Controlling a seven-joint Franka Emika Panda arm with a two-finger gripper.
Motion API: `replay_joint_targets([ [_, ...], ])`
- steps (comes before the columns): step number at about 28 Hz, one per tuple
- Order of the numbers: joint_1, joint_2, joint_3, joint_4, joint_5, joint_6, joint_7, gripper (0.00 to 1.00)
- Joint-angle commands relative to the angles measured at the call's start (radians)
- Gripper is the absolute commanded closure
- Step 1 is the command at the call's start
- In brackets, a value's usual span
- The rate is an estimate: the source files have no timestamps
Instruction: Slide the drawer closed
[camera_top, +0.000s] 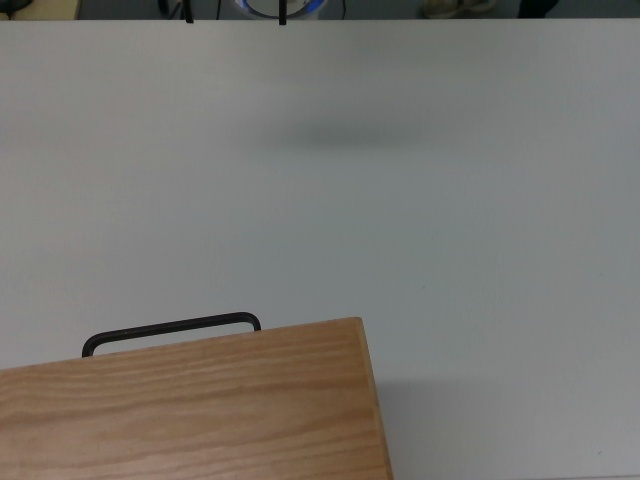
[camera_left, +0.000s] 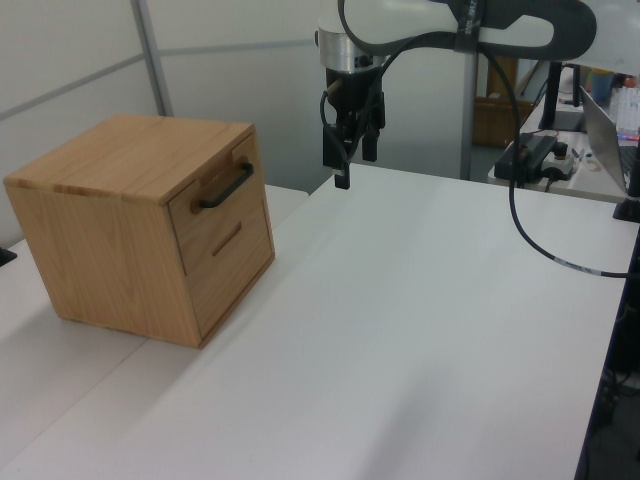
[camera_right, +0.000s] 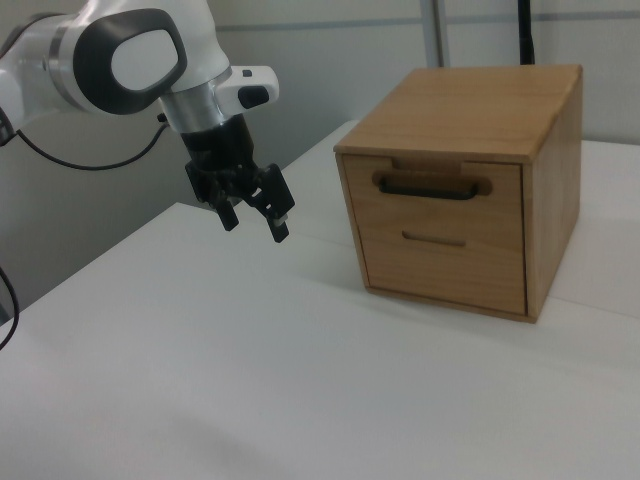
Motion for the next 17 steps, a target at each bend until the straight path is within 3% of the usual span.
replay_joint_targets([
  [1, 0.004, -0.016, -0.012, -0.007, 0.014, -0.022, 0.014, 0.0],
  [17, 0.001, -0.014, -0.015, -0.007, 0.014, -0.054, 0.014, 0.0],
])
